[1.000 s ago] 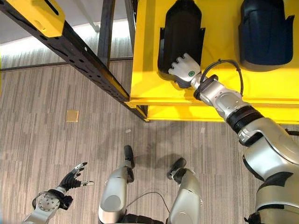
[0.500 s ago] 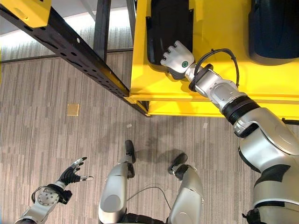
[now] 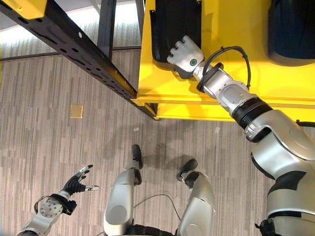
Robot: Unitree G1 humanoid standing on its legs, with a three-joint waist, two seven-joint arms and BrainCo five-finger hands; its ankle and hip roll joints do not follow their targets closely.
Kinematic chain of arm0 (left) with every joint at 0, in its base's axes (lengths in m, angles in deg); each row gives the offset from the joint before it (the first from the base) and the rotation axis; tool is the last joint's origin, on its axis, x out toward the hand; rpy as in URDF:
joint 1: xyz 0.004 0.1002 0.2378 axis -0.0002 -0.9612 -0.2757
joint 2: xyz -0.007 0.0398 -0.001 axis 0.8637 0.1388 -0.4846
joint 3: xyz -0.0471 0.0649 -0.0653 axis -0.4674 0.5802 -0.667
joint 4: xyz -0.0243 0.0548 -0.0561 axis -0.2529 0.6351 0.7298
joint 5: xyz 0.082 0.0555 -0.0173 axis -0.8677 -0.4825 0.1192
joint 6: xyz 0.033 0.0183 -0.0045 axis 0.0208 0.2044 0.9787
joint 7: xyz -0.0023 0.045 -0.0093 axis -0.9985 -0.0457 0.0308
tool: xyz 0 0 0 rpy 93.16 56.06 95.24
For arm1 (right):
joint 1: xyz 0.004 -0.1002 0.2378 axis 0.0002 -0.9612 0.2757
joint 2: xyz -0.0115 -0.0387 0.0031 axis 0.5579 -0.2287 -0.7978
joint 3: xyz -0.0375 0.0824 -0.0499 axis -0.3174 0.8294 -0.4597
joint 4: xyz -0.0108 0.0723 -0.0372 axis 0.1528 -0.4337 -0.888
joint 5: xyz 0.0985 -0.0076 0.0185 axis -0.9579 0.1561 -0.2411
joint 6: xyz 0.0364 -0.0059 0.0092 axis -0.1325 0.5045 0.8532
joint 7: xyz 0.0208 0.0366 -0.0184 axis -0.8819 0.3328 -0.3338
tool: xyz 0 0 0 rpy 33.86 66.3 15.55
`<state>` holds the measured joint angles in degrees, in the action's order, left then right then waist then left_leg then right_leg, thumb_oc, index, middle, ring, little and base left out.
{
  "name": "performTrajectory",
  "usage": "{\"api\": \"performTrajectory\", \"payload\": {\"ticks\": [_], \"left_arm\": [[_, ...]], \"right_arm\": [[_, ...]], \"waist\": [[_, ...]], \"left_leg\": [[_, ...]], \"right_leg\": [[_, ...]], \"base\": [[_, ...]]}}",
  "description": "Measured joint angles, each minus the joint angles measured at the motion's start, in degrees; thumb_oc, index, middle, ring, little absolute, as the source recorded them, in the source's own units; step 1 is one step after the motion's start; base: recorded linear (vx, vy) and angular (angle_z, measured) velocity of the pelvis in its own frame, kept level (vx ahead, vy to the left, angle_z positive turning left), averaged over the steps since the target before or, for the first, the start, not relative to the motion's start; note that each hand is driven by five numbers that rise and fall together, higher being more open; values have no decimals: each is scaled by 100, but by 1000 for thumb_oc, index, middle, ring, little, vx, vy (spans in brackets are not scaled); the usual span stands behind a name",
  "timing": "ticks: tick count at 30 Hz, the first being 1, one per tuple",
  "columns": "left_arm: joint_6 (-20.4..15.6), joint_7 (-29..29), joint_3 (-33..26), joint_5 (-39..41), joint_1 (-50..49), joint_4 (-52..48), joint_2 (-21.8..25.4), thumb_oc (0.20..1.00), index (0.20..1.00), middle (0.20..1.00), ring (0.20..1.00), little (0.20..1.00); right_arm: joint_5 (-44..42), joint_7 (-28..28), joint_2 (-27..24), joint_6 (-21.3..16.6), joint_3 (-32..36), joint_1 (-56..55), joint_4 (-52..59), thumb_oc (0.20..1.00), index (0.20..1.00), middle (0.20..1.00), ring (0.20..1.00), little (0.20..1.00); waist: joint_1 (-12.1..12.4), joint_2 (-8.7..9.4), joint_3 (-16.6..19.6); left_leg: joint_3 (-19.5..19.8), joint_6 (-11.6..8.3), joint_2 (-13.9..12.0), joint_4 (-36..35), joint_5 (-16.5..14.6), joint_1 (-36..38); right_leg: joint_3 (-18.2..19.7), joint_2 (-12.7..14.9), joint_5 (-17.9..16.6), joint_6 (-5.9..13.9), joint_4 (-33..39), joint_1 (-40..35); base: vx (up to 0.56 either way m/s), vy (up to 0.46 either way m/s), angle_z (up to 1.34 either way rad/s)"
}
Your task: Move parts from the plastic box to the shelf.
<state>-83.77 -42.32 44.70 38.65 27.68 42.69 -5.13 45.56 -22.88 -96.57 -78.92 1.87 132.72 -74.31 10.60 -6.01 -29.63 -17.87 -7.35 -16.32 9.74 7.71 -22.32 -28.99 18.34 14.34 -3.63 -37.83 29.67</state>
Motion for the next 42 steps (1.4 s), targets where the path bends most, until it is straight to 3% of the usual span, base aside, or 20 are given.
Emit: {"api": "performTrajectory", "payload": {"ticks": [15,16,17,18,19,20,22,23,25,42], "left_arm": [[0,-65,18,220,152,6,-8,1000,1000,1000,1000,1000],[0,-75,18,220,155,6,-8,1000,1000,1000,1000,1000],[0,-75,18,220,155,6,-8,1000,1000,1000,1000,1000],[0,-82,21,220,171,7,-9,1000,1000,1000,1000,1000],[0,-83,24,220,187,26,-9,1000,1000,1000,1000,1000],[1,-82,24,220,201,48,-8,1000,1000,1000,1000,1000],[0,-79,23,219,217,122,-11,1000,1000,1000,1000,1000],[-2,-77,23,217,217,211,-16,1000,1000,1000,1000,1000],[-2,-77,23,218,217,226,-15,1000,1000,1000,1000,1000],[-257,-58,16,211,217,254,-15,1000,1000,1000,1000,1000]], "right_arm": [[-621,126,231,319,308,-14,-375,200,200,200,200,200],[-617,129,232,314,308,-14,-375,460,460,460,460,460],[-617,129,232,314,308,-14,-375,564,564,564,564,564],[-455,168,233,263,327,-14,-409,564,564,564,564,564],[-298,210,232,240,339,-14,-420,454,454,454,454,454],[-184,224,230,212,350,-13,-421,200,200,200,200,200],[7,224,228,68,352,-7,-417,200,200,200,200,200],[76,219,225,14,337,-6,-377,238,238,238,238,238],[74,200,222,0,267,-6,-321,200,200,200,200,200],[-44,-205,187,-277,198,-59,-332,200,200,200,200,200]], "waist": [[-22,-60,-29],[-21,-60,-29],[-21,-60,-29],[-20,-60,-29],[-20,-60,-29],[-21,-60,-29],[-23,-60,-28],[-22,-60,-28],[-17,-60,-29],[-17,-52,-25]], "left_leg": [[-17,2,16,-25,1,-4],[-18,2,18,-24,1,-2],[-18,2,18,-24,1,-2],[-18,2,22,-23,1,-2],[-19,2,23,-23,1,2],[-20,2,24,-23,1,3],[-19,2,23,-37,2,5],[-19,2,22,-42,2,10],[-18,1,22,-39,4,10],[-16,-3,18,-45,27,141]], "right_leg": [[-1,5,1,-3,13,17],[-1,6,1,-3,13,17],[-1,6,1,-3,13,17],[-1,11,1,-4,11,17],[-1,12,1,-4,10,17],[-1,13,1,-4,9,16],[-1,13,4,-8,4,16],[0,13,5,-10,0,16],[0,14,5,-11,-5,15],[-1,13,-4,-26,-2,-118]], "base": [[0,9,0],[0,0,0],[0,0,0],[0,0,0],[0,0,0],[0,0,0],[0,0,0],[0,0,0],[0,0,0],[0,0,0]]}}
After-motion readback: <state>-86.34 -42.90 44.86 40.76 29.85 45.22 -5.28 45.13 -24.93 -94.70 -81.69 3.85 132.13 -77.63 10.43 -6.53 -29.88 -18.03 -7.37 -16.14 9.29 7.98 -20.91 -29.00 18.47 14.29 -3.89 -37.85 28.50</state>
